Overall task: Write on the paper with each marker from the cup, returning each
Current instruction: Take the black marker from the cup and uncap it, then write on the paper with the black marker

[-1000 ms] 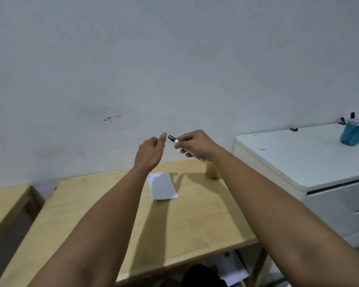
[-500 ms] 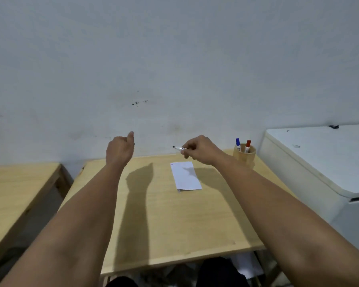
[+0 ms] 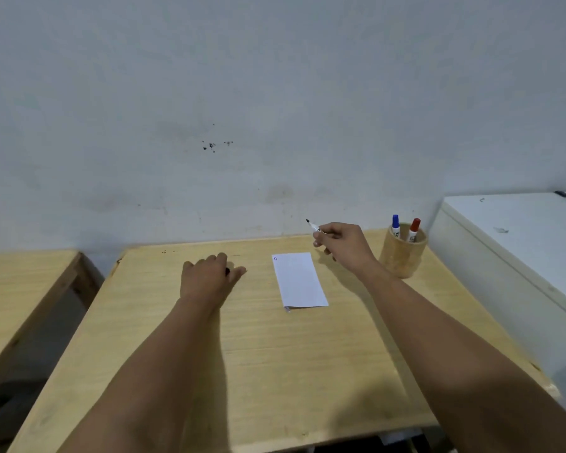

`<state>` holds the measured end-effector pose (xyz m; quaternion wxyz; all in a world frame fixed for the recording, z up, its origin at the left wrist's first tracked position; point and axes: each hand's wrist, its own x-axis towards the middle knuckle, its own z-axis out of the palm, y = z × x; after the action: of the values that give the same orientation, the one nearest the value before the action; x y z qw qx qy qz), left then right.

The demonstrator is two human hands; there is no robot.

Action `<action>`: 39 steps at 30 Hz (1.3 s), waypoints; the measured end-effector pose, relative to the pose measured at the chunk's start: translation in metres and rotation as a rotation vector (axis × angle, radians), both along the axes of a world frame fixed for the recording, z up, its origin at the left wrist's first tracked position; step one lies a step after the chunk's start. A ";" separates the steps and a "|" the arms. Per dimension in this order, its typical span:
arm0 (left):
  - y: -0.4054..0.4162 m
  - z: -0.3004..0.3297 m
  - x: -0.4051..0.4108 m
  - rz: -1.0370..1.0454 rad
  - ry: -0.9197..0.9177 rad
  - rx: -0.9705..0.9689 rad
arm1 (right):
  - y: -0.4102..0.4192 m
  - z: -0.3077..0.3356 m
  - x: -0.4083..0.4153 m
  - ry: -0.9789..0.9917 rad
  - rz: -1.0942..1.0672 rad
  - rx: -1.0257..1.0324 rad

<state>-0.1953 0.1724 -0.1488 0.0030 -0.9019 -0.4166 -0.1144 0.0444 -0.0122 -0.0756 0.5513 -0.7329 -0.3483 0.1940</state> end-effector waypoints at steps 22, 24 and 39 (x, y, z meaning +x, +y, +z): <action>-0.069 -0.010 0.023 -0.409 -0.122 -0.168 | 0.032 0.007 -0.036 0.317 -0.046 0.138; -0.068 -0.013 0.021 -0.402 -0.142 -0.177 | 0.040 -0.010 -0.046 0.303 -0.008 0.136; -0.071 -0.019 0.020 -0.271 -0.146 -0.146 | 0.050 -0.073 -0.057 0.152 -0.090 0.047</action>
<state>-0.1758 0.1009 -0.1682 -0.1081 -0.9369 -0.2976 -0.1482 -0.0125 0.0382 -0.1482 0.6013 -0.7180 -0.2765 0.2158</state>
